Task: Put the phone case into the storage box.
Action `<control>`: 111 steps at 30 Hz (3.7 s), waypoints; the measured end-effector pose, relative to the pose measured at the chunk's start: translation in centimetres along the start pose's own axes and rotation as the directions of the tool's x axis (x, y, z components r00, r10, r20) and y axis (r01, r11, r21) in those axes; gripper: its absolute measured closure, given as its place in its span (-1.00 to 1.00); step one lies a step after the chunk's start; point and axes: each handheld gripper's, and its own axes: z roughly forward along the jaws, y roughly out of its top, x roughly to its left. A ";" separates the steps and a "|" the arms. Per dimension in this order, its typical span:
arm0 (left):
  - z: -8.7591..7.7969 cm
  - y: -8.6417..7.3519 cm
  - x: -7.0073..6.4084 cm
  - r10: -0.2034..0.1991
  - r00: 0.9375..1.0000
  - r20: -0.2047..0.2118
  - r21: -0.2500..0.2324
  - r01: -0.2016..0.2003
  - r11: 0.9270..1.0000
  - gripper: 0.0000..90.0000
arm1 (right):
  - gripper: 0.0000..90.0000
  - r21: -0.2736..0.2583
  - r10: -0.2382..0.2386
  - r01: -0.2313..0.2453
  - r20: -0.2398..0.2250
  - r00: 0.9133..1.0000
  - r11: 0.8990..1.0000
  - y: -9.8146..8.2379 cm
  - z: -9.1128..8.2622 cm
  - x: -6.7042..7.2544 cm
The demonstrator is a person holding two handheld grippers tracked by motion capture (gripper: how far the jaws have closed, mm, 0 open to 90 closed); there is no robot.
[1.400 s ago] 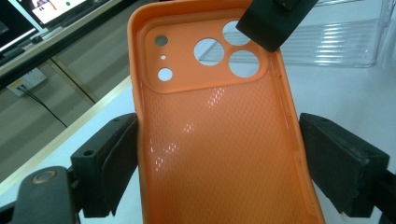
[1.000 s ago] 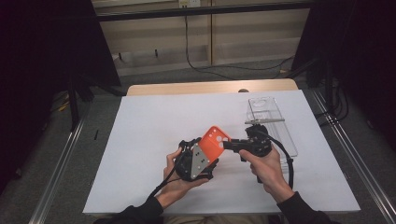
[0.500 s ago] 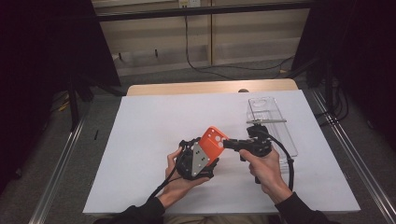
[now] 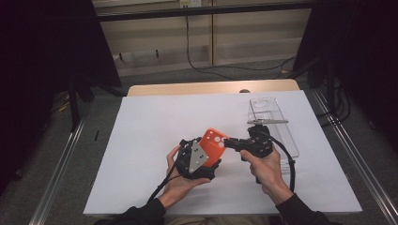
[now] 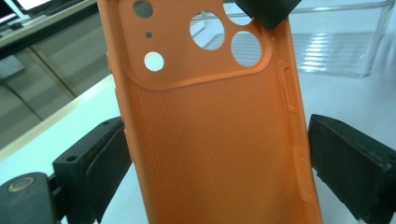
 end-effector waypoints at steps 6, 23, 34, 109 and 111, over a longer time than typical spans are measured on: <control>-0.2 0.0 0.6 -0.051 0.999 0.002 -0.011 0.051 0.999 -0.89 | 0.82 -0.025 -0.033 0.033 0.015 0.999 0.999 0.2 -0.4 0.0; -1.3 -0.2 2.0 -0.152 0.987 0.058 -0.027 0.153 0.988 -0.94 | 0.82 -0.097 -0.142 0.150 0.079 0.987 0.984 0.7 -1.6 0.1; -2.4 -0.7 2.9 -0.227 0.973 0.030 -0.044 0.228 0.973 -0.92 | 0.82 -0.120 -0.171 0.181 0.086 0.981 0.976 0.9 -2.0 -0.2; -13.3 -8.4 8.5 -0.424 0.884 -0.196 -0.220 0.381 0.898 -0.93 | 0.83 -0.258 -0.201 0.272 0.269 0.942 0.927 3.5 -6.3 -4.0; -13.2 -8.4 8.4 -0.410 0.890 -0.199 -0.215 0.369 0.904 -0.94 | 0.83 -0.256 -0.204 0.277 0.279 0.938 0.926 3.7 -6.4 -4.2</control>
